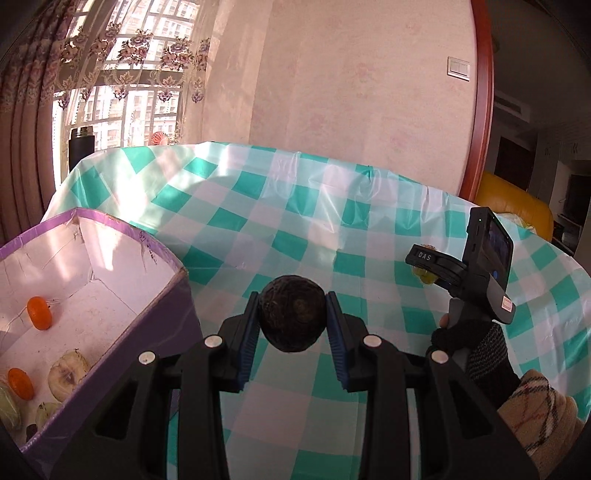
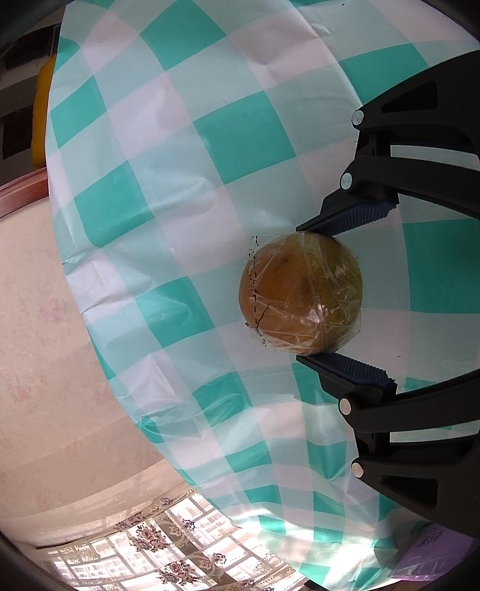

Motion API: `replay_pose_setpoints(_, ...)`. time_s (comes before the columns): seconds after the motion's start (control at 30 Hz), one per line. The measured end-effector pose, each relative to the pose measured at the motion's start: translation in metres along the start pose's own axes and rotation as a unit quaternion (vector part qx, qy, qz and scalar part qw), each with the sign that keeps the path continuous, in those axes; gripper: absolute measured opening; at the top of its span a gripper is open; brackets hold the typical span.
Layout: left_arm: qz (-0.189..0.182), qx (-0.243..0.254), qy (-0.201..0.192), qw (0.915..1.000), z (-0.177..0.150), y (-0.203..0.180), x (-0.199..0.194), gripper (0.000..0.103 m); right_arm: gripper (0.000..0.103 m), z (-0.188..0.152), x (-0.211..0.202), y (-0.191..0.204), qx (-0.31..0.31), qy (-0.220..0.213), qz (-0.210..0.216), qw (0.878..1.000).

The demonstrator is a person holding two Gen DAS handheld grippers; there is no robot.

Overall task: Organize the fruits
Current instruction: 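Carry the pomelo and beet over the box with both grippers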

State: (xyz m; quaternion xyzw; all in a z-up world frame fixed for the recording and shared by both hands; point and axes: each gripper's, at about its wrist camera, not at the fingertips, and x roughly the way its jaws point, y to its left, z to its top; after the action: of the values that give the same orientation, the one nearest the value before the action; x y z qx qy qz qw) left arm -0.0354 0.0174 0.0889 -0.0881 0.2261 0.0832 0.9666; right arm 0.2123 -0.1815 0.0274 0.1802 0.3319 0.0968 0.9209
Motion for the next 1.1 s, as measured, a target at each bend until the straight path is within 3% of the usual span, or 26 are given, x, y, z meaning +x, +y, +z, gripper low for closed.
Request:
replay_pose_setpoints(0.23, -0.003, -0.004, -0.023, 0.9997, -0.007, 0.024, -0.058, 0.035, 0.060, -0.029, -0.021, 0.007, 0.018, 0.038, 0.027, 0.999)
replay_pose_setpoints(0.63, 0.002, -0.009, -0.043, 0.9990, -0.011, 0.069, -0.128, 0.035, 0.060, -0.105, -0.087, 0.047, -0.034, 0.072, 0.050, 0.996)
replay_pose_setpoints(0.87, 0.014, -0.023, -0.038, 0.9989, -0.009, 0.102, -0.146, 0.035, 0.060, -0.139, -0.116, 0.067, -0.065, 0.084, 0.064, 0.992)
replay_pose_setpoints(1.1, 0.069, -0.011, 0.010, 0.9975, -0.004, 0.130, -0.145, 0.035, 0.060, -0.159, -0.139, 0.102, -0.116, 0.099, 0.085, 0.985)
